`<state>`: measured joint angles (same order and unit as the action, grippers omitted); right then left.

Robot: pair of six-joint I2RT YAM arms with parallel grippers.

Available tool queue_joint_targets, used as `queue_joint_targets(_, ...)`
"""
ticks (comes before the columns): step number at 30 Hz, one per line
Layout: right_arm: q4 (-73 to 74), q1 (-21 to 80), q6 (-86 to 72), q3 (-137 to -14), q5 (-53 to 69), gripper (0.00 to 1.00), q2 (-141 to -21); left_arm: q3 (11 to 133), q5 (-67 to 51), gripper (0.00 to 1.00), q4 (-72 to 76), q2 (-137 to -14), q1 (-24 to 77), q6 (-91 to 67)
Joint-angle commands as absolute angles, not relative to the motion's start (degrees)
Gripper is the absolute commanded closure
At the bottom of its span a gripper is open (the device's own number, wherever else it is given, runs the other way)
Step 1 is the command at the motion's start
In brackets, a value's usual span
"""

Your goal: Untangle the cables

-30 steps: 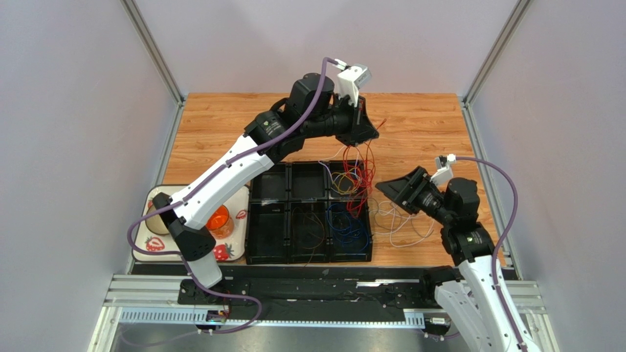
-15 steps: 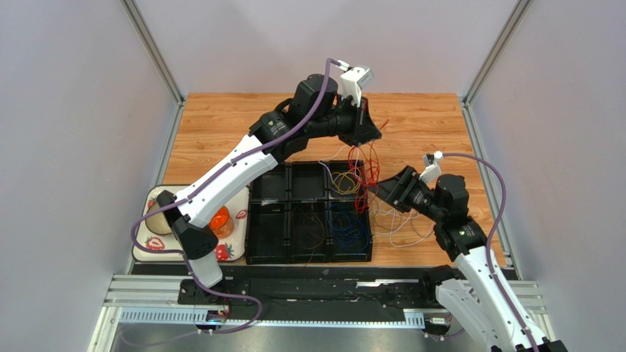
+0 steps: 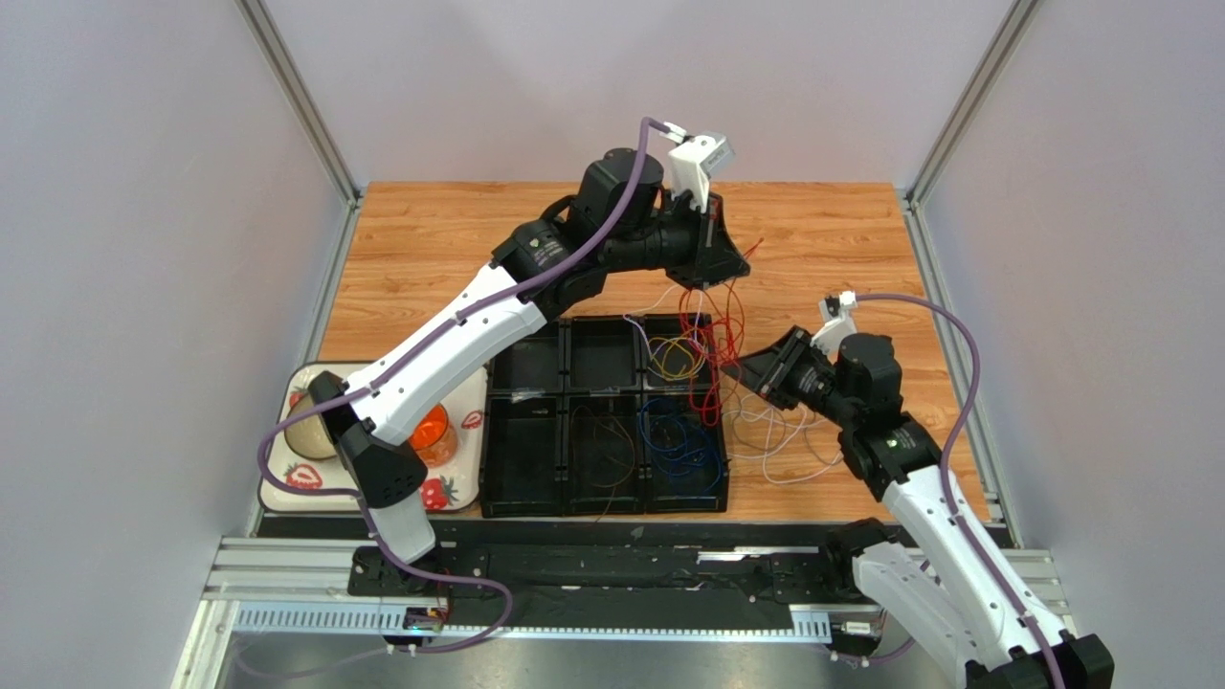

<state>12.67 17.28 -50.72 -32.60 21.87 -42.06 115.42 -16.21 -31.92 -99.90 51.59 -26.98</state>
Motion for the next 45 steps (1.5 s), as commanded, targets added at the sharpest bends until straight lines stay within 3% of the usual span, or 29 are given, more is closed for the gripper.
queue_joint_targets(1,9.8,18.0,-50.4,-33.4,19.5,0.99,-41.7,115.0,-17.3,1.00,-29.4,-99.1,51.2,-27.8)
queue_joint_targets(15,18.7,16.3,-44.9,-38.2,7.3,1.00,-37.2,118.3,-11.7,1.00,-39.1,-93.1,49.0,-22.2)
queue_joint_targets(32,23.5,-6.3,-40.1,-46.8,18.0,1.00,-40.5,100.9,5.8,1.00,-48.2,-67.2,37.9,-18.7)
queue_joint_targets(38,22.7,-7.2,-41.2,-46.5,19.9,1.00,-40.6,96.4,13.7,1.00,-50.1,-64.7,36.0,-18.8)
queue_joint_targets(45,22.4,-7.2,-41.0,-44.8,20.7,1.00,-39.6,90.4,11.8,1.00,-45.8,-65.4,31.3,-21.2)
